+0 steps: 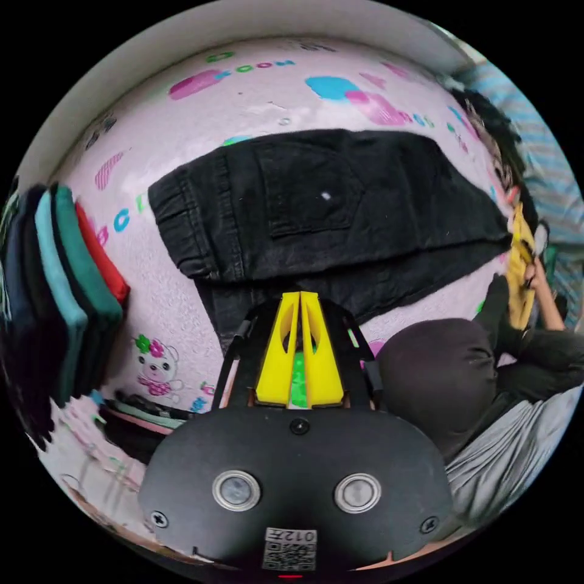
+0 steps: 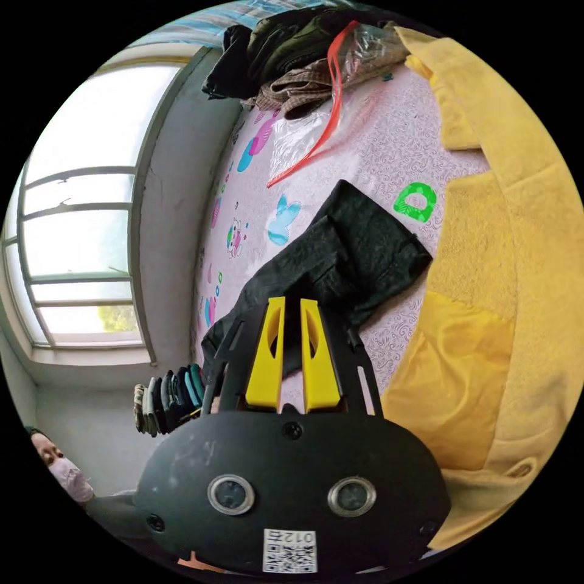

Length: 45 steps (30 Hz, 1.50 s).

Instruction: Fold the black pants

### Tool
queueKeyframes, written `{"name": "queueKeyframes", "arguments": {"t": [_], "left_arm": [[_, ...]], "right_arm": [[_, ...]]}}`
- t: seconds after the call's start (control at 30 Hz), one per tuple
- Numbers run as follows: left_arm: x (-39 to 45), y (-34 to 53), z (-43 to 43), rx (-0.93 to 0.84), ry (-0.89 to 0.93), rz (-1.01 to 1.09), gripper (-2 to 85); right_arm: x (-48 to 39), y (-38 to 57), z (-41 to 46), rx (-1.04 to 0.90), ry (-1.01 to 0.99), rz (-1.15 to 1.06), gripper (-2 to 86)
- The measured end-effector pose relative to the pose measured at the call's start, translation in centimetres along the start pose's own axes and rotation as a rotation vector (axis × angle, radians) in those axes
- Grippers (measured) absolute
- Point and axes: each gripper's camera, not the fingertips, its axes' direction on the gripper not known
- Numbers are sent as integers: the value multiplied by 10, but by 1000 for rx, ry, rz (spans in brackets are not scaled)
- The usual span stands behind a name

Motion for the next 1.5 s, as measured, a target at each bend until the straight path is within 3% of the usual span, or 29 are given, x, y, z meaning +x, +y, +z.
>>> {"name": "queueKeyframes", "arguments": {"t": [0.23,0.4,0.67,0.83,1.17,1.37,1.5], "left_arm": [[-105,76,-51,202,474,-463,78],[-142,110,-84,340,654,-612,99],[-169,124,-142,356,614,-724,108],[-182,136,-165,299,530,-821,99],[-180,160,-216,356,501,-860,21],[-159,170,-317,592,577,-638,10],[-126,208,-368,689,485,-466,9]], "right_arm": [[16,-5,-58,35,-124,228,109],[-4,-12,-87,93,-133,333,136],[-55,-38,-109,12,84,270,100],[-71,-38,-129,14,103,254,71],[-133,-46,-156,-5,162,110,0],[-209,-68,-206,67,51,-67,-4],[-237,-62,-244,124,68,-181,-4]]}}
